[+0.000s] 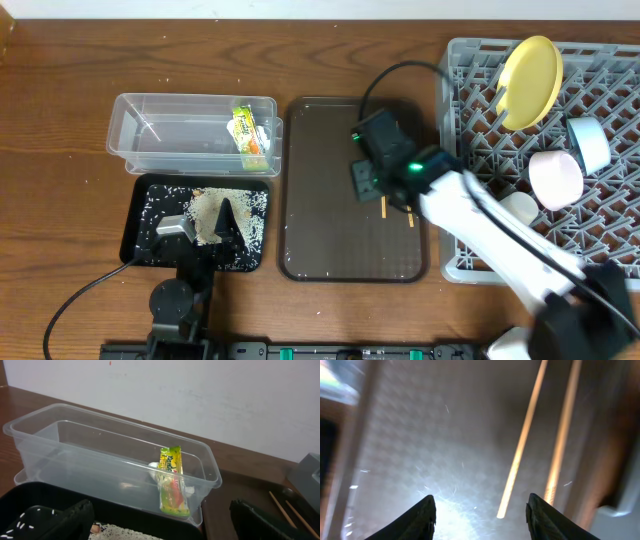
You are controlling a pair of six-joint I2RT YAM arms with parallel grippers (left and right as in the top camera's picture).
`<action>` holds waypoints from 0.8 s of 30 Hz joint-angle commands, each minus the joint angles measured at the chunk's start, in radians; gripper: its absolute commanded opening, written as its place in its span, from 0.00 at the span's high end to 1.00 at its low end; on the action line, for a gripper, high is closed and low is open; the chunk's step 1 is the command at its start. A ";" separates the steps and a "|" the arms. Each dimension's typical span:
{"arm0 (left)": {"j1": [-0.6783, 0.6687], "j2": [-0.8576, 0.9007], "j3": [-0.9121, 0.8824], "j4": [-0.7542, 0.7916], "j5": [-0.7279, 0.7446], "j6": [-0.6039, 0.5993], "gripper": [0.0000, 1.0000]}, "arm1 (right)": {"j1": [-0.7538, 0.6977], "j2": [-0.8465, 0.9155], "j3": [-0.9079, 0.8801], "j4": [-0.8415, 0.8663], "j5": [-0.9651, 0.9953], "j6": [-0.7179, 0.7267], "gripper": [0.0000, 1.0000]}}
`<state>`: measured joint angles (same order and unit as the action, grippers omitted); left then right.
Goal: Sort waste into correct bins and load items into the dishwasher rack
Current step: 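Move the right gripper down to the wooden chopsticks on the tray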
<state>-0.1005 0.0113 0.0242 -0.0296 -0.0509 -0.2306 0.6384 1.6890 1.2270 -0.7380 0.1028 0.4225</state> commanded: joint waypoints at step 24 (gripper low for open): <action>0.004 -0.005 -0.020 -0.037 -0.012 0.013 0.10 | -0.055 0.093 -0.005 0.053 0.051 -0.004 0.58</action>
<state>-0.1009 0.0113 0.0242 -0.0296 -0.0513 -0.2306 0.5949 1.8648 1.2194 -0.6884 0.0975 0.5632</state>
